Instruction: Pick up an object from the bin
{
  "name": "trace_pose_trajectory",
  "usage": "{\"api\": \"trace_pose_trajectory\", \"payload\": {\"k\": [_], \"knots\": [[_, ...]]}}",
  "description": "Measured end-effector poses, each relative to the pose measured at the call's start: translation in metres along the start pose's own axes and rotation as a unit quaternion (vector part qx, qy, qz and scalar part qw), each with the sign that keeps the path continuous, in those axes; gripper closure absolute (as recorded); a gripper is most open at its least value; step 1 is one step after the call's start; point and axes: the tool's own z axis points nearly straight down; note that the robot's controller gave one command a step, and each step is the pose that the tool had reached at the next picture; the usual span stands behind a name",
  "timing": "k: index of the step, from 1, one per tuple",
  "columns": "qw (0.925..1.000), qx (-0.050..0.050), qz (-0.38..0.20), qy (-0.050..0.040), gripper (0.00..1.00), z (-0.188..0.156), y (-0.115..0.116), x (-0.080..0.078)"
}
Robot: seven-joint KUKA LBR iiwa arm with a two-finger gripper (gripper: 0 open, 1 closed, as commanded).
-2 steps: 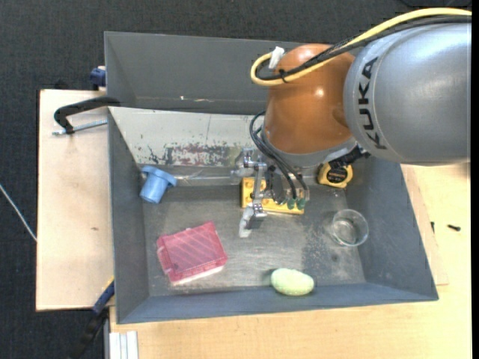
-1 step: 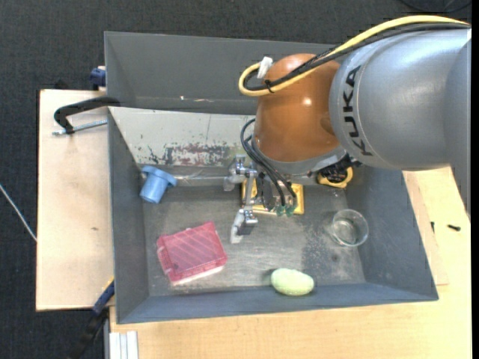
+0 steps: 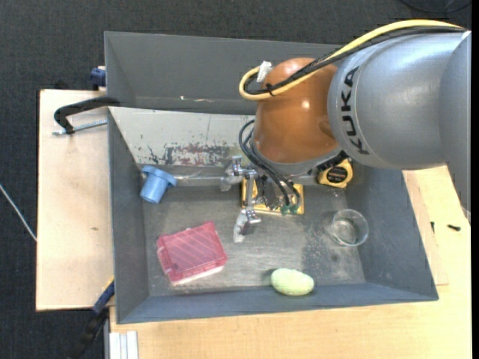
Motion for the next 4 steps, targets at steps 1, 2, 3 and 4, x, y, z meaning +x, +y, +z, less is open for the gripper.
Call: {"api": "trace_pose_trajectory", "payload": {"k": [1, 2, 3, 4], "knots": [[0.9939, 0.001, -0.110, 0.0039, 0.00, 0.048, -0.013, -0.008], [0.9893, 0.001, -0.146, 0.0007, 0.00, 0.063, 0.012, -0.027], [0.9757, -0.001, -0.219, 0.0067, 0.00, 0.050, 0.040, -0.011], [0.9673, 0.000, -0.254, 0.0000, 0.00, 0.047, 0.074, 0.012]]}}
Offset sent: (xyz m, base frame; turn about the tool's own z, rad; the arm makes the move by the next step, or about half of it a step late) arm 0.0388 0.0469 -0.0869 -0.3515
